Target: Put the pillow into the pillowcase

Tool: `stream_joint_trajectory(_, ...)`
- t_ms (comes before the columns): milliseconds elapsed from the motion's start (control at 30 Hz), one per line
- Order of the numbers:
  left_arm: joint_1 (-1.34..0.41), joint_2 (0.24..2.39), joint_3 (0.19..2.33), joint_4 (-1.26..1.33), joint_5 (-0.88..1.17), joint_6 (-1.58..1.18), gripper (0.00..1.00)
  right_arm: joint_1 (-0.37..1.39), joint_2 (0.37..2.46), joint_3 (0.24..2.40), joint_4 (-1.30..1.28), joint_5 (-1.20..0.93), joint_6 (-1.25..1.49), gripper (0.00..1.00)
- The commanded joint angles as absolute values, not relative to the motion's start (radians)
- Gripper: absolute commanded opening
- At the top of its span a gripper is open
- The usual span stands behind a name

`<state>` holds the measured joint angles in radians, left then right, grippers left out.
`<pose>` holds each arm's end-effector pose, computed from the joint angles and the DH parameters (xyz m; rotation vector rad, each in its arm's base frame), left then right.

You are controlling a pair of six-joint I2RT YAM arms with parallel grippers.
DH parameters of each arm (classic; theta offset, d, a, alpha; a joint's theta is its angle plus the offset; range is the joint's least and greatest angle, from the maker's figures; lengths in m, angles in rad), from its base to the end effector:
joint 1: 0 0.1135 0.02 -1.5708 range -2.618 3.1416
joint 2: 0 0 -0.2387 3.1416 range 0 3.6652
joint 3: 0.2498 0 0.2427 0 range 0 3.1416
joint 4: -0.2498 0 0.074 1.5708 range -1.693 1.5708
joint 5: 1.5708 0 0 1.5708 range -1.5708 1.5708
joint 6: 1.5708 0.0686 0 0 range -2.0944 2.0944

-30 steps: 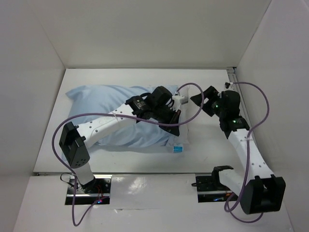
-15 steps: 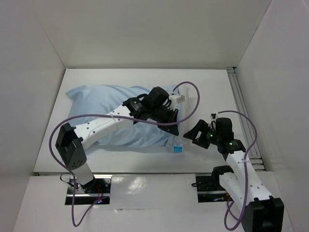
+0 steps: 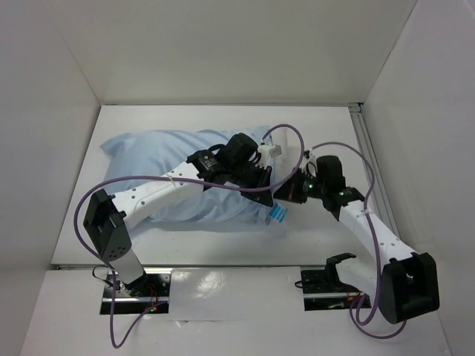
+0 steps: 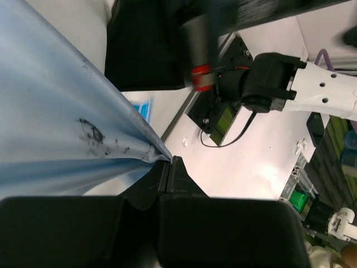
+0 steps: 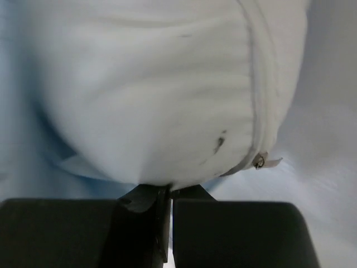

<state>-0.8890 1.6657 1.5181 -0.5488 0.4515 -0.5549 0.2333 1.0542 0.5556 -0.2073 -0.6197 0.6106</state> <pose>0.2214 -0.3203 0.2888 0.6806 2.4214 -1.2035 0.2205 0.0934 0.1771 0.0997 2.3769 1.1323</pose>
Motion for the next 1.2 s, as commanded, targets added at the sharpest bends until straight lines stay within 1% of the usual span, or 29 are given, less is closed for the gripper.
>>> stream_joint_trajectory(0,-0.897,1.654,1.575,-0.557,0.492,-0.540,0.00,0.241,1.019,0.858,-0.136,-0.641,0.583,0.00)
stream_joint_trajectory(100,-0.908,1.677,1.601,-0.577,0.505,-0.518,0.00,0.241,1.054,0.975,-0.175,-0.629,0.561,0.00)
stream_joint_trajectory(167,-0.917,1.677,1.601,-0.589,0.532,-0.509,0.00,0.241,1.096,0.976,-0.128,-0.649,0.595,0.00)
stream_joint_trajectory(233,-0.917,1.666,1.611,-0.589,0.561,-0.509,0.00,0.252,1.133,0.918,-0.023,-0.649,0.624,0.00)
stream_joint_trajectory(367,-0.917,1.628,1.635,-0.525,0.613,-0.541,0.00,0.330,1.236,0.776,0.173,-0.618,0.692,0.00)
stream_joint_trajectory(400,-0.917,1.628,1.656,-0.494,0.627,-0.551,0.00,0.359,1.282,0.747,0.284,-0.618,0.734,0.00)
stream_joint_trajectory(433,-0.917,1.618,1.666,-0.482,0.627,-0.551,0.00,0.368,1.310,0.695,0.341,-0.629,0.761,0.00)
stream_joint_trajectory(500,-0.917,1.618,1.681,-0.448,0.653,-0.563,0.00,0.417,1.397,0.670,0.469,-0.670,0.791,0.00)
stream_joint_trajectory(633,-0.917,1.684,1.729,-0.397,0.704,-0.609,0.00,0.518,1.494,0.699,0.531,-0.699,0.792,0.00)
stream_joint_trajectory(700,-0.917,1.715,1.740,-0.406,0.686,-0.618,0.00,0.528,1.494,0.669,0.583,-0.715,0.810,0.00)
stream_joint_trajectory(733,-0.905,1.739,1.770,-0.423,0.686,-0.618,0.01,0.528,1.461,0.646,0.635,-0.715,0.849,0.00)
stream_joint_trajectory(767,-0.905,1.740,1.782,-0.446,0.666,-0.609,0.08,0.517,1.442,0.599,0.649,-0.715,0.862,0.00)
stream_joint_trajectory(800,-0.890,1.752,1.795,-0.506,0.652,-0.588,0.21,0.517,1.421,0.574,0.649,-0.715,0.871,0.00)
stream_joint_trajectory(833,-0.881,1.752,1.805,-0.531,0.637,-0.574,0.48,0.505,1.370,0.551,0.658,-0.715,0.871,0.00)
stream_joint_trajectory(900,-0.856,1.730,1.816,-0.584,0.620,-0.549,0.73,0.505,1.318,0.500,0.618,-0.675,0.871,0.00)
stream_joint_trajectory(933,-0.835,1.720,1.816,-0.600,0.594,-0.531,0.90,0.505,1.268,0.486,0.582,-0.675,0.862,0.00)
stream_joint_trajectory(1000,-0.807,1.700,1.842,-0.638,0.572,-0.509,0.95,0.515,1.224,0.454,0.537,-0.661,0.832,0.00)
stream_joint_trajectory(1033,-0.793,1.688,1.842,-0.673,0.543,-0.488,0.95,0.526,1.204,0.443,0.516,-0.637,0.822,0.00)
stream_joint_trajectory(1067,-0.763,1.687,1.857,-0.687,0.526,-0.488,0.92,0.535,1.168,0.424,0.482,-0.637,0.810,0.00)
stream_joint_trajectory(1100,-0.746,1.678,1.858,-0.687,0.511,-0.477,0.87,0.535,1.149,0.423,0.463,-0.618,0.810,0.00)
stream_joint_trajectory(1133,-0.727,1.678,1.858,-0.687,0.480,-0.468,0.73,0.544,1.135,0.410,0.450,-0.606,0.793,0.00)
stream_joint_trajectory(1167,-0.700,1.678,1.858,-0.699,0.457,-0.468,0.57,0.561,1.109,0.410,0.404,-0.595,0.779,0.00)
